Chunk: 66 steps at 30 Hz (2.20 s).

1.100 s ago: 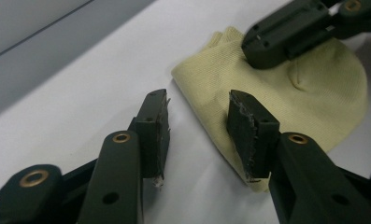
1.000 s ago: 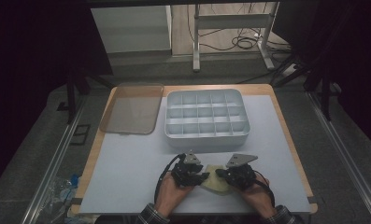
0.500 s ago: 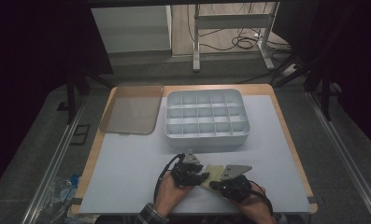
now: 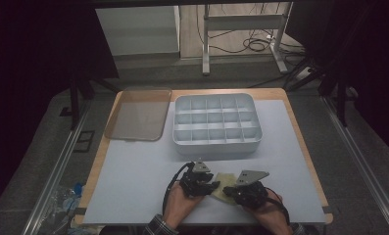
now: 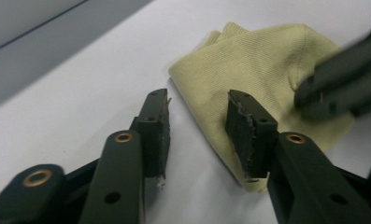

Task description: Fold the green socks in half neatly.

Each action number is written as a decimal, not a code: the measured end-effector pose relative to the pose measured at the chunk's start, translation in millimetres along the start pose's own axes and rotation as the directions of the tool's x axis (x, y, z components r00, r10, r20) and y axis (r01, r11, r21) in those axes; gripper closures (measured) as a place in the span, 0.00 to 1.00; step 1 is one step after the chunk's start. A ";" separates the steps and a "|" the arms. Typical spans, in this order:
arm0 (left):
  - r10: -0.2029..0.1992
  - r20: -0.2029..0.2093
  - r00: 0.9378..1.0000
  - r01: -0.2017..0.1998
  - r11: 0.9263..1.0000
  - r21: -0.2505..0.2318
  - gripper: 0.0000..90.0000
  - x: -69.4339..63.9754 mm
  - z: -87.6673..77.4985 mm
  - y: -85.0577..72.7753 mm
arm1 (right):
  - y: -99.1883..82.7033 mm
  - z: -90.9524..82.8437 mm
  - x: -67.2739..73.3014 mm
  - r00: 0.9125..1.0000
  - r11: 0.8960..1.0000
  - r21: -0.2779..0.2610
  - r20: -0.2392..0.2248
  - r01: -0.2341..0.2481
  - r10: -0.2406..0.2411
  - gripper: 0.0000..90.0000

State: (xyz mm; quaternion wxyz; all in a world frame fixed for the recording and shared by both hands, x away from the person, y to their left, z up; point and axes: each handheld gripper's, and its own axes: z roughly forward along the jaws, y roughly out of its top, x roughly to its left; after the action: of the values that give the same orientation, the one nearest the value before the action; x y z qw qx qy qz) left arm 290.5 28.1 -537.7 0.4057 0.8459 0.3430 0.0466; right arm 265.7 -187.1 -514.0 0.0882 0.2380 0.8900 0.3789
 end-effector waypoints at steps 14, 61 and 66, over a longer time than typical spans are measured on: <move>-0.028 0.061 0.998 0.028 1.000 -0.010 0.95 -1.1 -0.6 1.5 | -6.9 -9.9 -18.7 0.997 0.999 -0.021 0.067 -0.044 0.045 0.95; -0.011 0.008 1.000 0.011 0.998 -0.059 0.97 6.1 -26.2 12.6 | 14.1 38.2 -17.8 0.999 0.998 -0.062 0.028 -0.030 0.032 0.99; -0.010 0.005 1.000 0.010 0.998 -0.058 0.97 6.6 -26.8 13.4 | 16.9 39.6 -18.1 0.999 0.998 -0.062 0.024 -0.030 0.032 0.99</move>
State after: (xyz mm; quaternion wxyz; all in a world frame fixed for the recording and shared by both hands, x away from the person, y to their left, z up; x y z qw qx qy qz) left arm 293.3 43.9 -511.5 0.4312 0.8322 0.3446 0.0523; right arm 300.8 -160.7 -529.9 0.1005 0.2536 0.8729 0.4044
